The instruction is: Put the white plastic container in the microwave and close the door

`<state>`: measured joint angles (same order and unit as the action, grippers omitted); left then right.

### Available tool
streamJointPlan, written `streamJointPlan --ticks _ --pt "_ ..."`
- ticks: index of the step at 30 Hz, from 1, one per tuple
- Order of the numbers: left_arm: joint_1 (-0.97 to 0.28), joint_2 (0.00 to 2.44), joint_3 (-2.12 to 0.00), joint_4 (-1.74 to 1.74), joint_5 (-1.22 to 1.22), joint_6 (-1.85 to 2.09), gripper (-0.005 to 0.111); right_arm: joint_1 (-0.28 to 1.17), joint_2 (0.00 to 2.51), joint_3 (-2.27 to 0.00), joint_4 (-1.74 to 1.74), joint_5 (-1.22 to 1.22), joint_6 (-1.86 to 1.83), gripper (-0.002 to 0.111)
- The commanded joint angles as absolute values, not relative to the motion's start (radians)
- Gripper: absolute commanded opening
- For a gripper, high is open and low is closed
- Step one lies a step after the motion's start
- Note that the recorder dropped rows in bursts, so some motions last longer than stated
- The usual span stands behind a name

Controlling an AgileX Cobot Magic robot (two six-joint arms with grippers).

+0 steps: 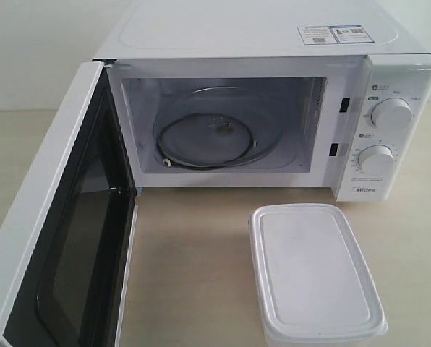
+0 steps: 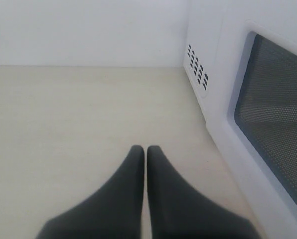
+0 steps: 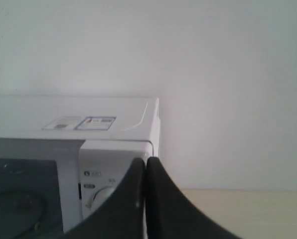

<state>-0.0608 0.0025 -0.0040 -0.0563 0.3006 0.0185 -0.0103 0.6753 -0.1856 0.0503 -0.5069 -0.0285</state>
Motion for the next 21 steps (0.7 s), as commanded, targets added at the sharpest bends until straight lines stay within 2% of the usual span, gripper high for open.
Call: streamJointPlan --ticks 1,8,21 --pt "-0.059 0.000 0.000 -0.066 0.303 0.015 0.004 -0.016 0.804 -0.174 0.030 -0.539 0.014 0.000" --pt "-0.059 0.000 0.000 -0.066 0.305 0.015 0.004 -0.016 1.003 -0.104 -0.088 -0.755 0.057 0.000" --pt "-0.059 0.000 0.000 -0.066 0.302 0.015 0.004 -0.016 1.279 -0.080 -0.288 -0.834 0.092 0.000"
